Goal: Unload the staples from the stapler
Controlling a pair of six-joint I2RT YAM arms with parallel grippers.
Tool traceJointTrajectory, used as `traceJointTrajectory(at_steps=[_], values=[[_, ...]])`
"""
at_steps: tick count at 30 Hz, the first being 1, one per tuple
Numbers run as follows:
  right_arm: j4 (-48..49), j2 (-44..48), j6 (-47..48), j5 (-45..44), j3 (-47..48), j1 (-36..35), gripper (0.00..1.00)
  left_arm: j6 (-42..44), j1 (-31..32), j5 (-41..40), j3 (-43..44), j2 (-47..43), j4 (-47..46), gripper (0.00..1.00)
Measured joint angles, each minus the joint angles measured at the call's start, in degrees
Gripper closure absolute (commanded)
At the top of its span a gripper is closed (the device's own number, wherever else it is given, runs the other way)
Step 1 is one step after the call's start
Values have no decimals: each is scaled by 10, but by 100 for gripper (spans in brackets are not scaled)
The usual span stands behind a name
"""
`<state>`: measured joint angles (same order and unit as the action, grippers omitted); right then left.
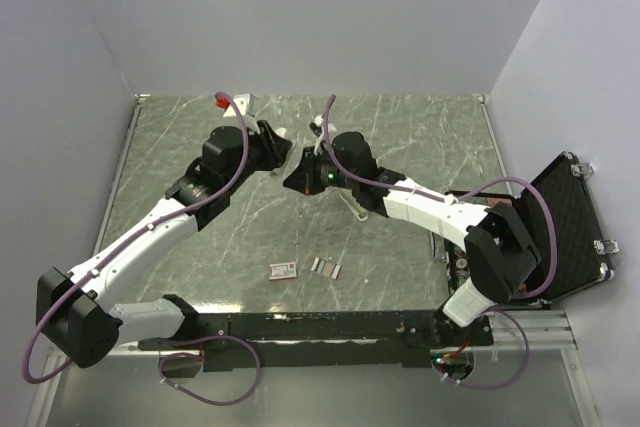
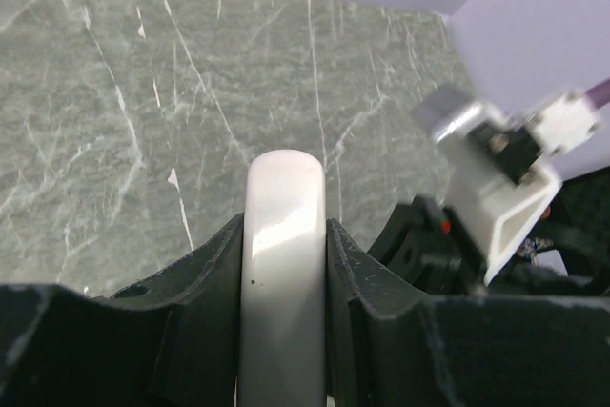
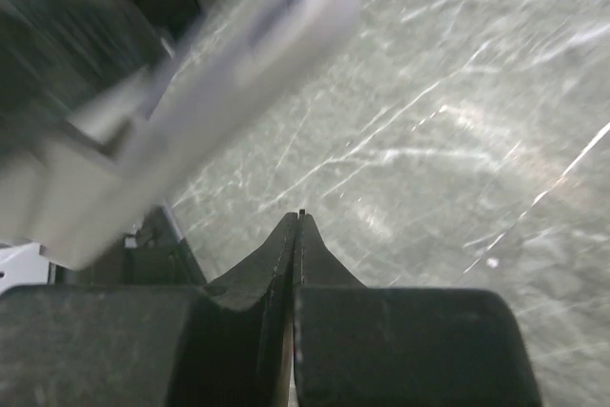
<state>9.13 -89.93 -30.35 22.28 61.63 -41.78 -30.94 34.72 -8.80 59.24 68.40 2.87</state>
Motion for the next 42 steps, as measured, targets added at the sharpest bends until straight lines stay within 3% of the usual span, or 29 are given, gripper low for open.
traceJointTrajectory(at_steps=[8,16,20,30,36,42], values=[[-45,16,41,-27,17,30,100,9,0,2,-9,11,24,99],[-93,123,63,-50,-30,115,100,23,-1,-41,-8,99,22,99],[-104,162,65,-49,-57,119,100,28,-9,-51,8,163,13,99],[-112,188,65,-39,-134,116,100,45,-85,-61,95,335,-15,99],[-112,201,62,-27,-146,116,100,70,-141,-51,141,394,-29,99],[-102,220,63,-21,-158,116,100,99,-170,-43,220,452,-29,84]])
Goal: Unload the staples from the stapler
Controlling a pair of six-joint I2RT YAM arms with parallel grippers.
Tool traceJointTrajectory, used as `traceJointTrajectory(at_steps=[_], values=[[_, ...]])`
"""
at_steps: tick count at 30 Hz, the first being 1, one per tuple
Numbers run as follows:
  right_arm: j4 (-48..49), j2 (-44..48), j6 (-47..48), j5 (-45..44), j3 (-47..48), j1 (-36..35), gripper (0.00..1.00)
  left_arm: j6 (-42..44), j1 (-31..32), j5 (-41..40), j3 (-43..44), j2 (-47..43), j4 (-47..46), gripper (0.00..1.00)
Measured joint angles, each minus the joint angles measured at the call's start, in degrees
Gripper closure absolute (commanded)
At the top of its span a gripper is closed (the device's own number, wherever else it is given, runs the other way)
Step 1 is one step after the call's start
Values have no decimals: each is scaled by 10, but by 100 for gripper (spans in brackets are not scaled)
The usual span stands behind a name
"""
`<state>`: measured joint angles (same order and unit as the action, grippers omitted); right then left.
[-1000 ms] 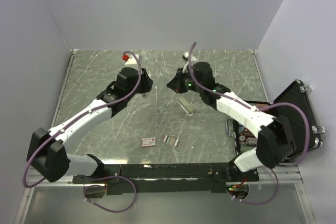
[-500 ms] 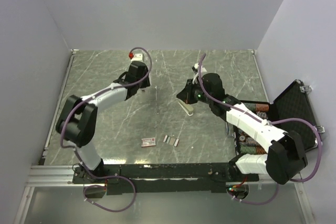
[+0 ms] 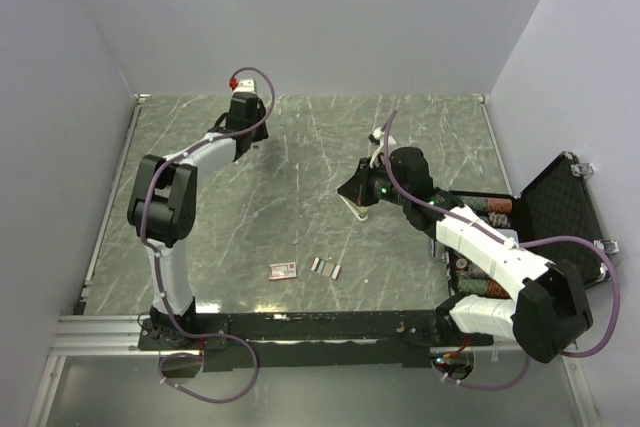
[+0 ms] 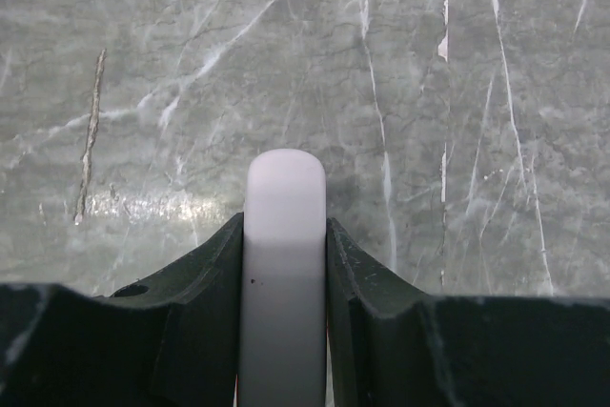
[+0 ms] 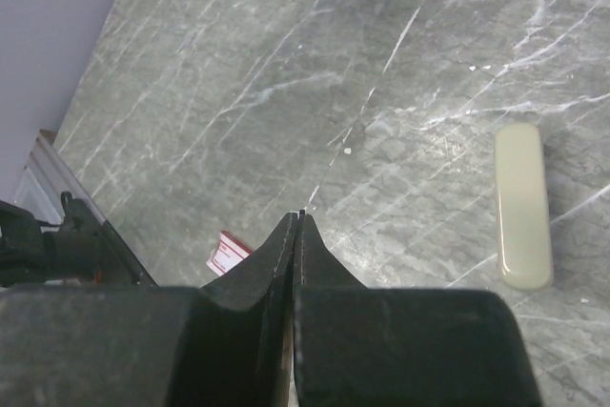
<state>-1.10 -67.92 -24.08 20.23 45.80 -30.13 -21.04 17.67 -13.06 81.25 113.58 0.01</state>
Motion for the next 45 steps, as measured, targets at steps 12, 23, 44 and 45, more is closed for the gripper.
traceJointTrajectory(at_steps=[12,23,44,45], values=[[0,0,5,6,-1,0,100,30,-4,17,11,49,26,62],[0,-2,5,11,-1,0,100,18,-6,30,-16,53,28,50],[-44,13,13,-14,-1,0,50,20,27,55,-74,-155,72,44],[-52,16,14,-19,-1,0,51,26,35,64,-71,-161,76,44]])
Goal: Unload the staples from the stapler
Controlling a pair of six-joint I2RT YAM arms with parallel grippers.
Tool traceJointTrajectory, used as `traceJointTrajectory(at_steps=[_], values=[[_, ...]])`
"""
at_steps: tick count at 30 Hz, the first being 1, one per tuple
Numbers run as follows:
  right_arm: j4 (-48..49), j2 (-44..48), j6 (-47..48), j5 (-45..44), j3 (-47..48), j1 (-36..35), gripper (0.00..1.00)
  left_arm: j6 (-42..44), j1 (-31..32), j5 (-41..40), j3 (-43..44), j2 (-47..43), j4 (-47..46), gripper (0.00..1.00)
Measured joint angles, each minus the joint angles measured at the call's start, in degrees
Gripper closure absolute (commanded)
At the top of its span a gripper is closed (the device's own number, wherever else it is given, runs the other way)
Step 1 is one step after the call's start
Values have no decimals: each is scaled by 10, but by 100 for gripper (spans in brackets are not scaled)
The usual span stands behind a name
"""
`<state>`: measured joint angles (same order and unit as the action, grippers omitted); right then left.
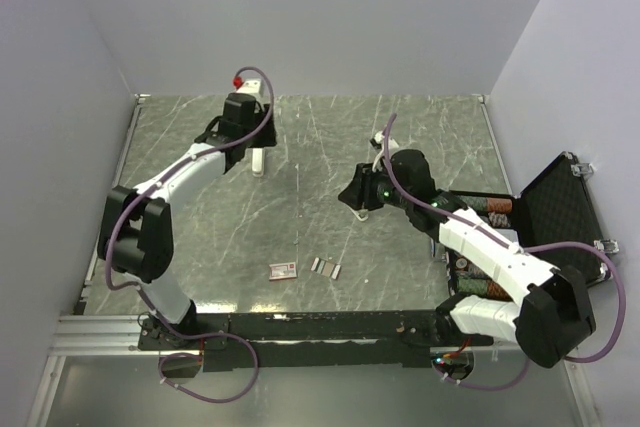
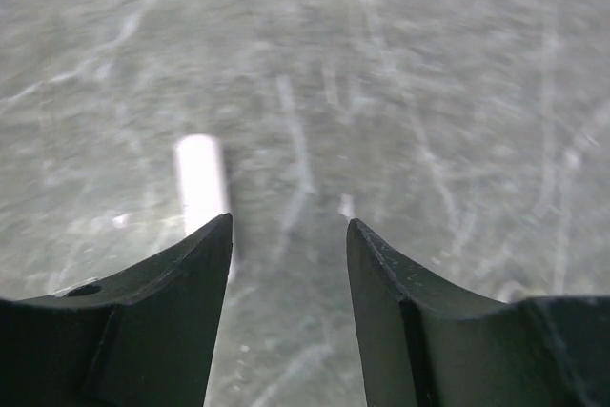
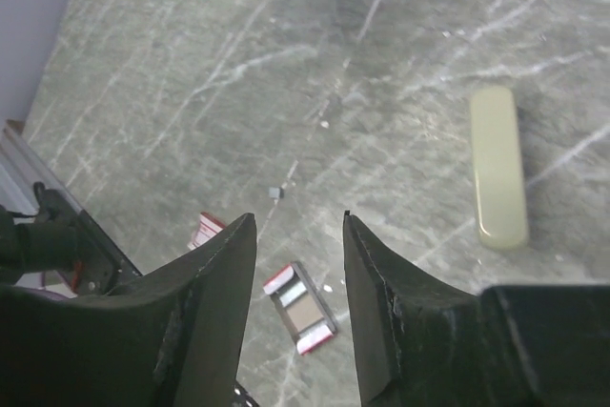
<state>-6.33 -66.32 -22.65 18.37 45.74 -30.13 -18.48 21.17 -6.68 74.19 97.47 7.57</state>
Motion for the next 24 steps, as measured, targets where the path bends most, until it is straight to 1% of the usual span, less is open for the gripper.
traceJointTrajectory(at_steps=[1,4,8,9,13,16,20,24], values=[[-8,3,1,-5,0,0,51,7,9,12,5,-3,5,44],[-31,13,2,-16,0,0,62,24,37,46,25,0,14,46],[-46,32,-1,-25,-8,0,95,37,78,88,75,25,26,54],[-45,36,-5,-27,-14,0,100,38,87,95,90,35,26,56],[-43,36,-15,-27,-47,0,100,40,121,116,140,83,25,66],[-43,25,-24,-30,-77,0,100,40,142,131,174,134,17,70],[-36,9,-33,-40,-94,0,100,37,157,147,190,190,12,74],[-17,-26,-42,-45,-100,0,100,27,170,162,199,250,4,74]])
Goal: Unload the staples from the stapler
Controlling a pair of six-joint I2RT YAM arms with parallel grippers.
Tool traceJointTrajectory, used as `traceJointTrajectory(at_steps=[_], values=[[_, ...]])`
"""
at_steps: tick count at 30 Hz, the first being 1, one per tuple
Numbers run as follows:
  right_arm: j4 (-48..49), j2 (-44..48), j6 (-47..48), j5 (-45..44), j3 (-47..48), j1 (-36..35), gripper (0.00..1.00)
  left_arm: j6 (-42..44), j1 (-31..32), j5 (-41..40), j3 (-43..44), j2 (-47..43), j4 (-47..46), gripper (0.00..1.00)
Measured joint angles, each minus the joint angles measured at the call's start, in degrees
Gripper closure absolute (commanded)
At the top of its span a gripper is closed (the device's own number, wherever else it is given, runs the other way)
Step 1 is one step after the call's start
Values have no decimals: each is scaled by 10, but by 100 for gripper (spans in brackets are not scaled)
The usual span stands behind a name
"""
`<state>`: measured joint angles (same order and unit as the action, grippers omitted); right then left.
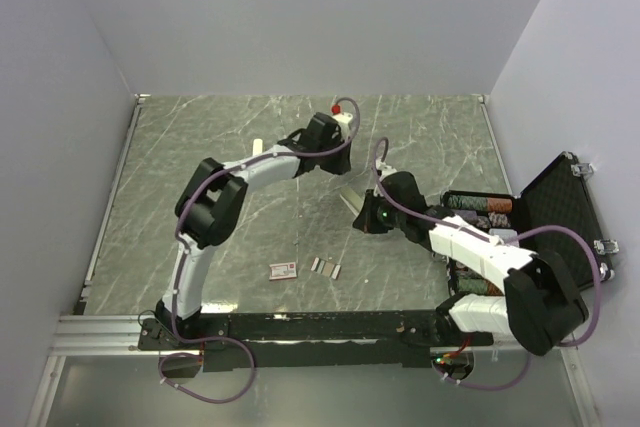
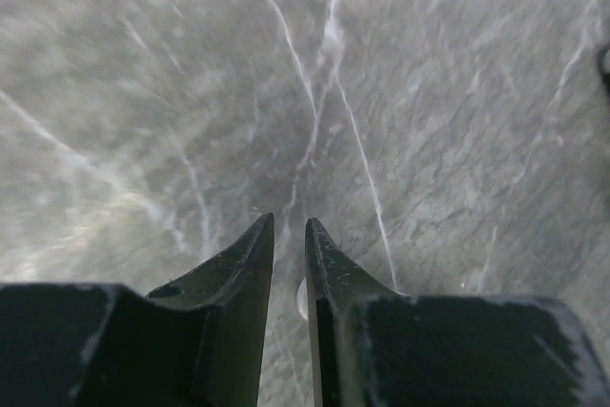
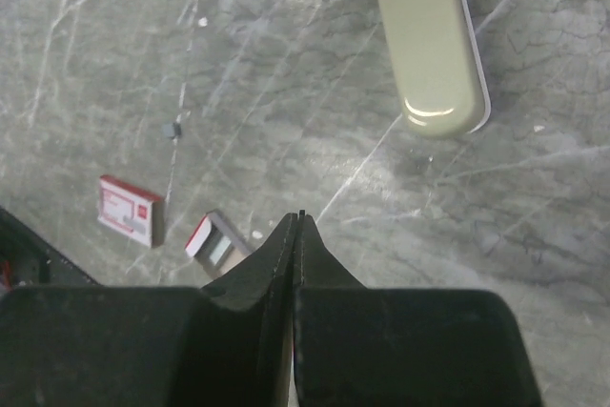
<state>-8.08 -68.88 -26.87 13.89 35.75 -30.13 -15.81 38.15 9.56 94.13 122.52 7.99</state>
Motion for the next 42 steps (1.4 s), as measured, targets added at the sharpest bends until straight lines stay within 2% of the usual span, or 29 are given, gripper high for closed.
traceJointTrajectory(at_steps=[8,14,25,29,33,37,38,42], values=[[34,-100,-21,-19,8,0,100,-14,30,21,12,59,-13,73],[48,-151,-42,-34,27,15,100,-14,41,23,12,66,-20,75],[39,-187,-46,-85,86,62,100,-26,42,20,-110,3,-48,75],[30,-189,-45,-97,96,69,100,-34,48,15,-162,-32,-55,68],[29,-189,-42,-99,102,73,100,-40,59,4,-204,-65,-55,67],[25,-188,-41,-98,102,73,100,-49,66,-36,-208,-76,-43,62],[21,-186,-39,-99,102,73,95,-50,67,-55,-208,-80,-36,62],[6,-167,-35,-103,102,73,86,-59,66,-106,-196,-95,-6,55]])
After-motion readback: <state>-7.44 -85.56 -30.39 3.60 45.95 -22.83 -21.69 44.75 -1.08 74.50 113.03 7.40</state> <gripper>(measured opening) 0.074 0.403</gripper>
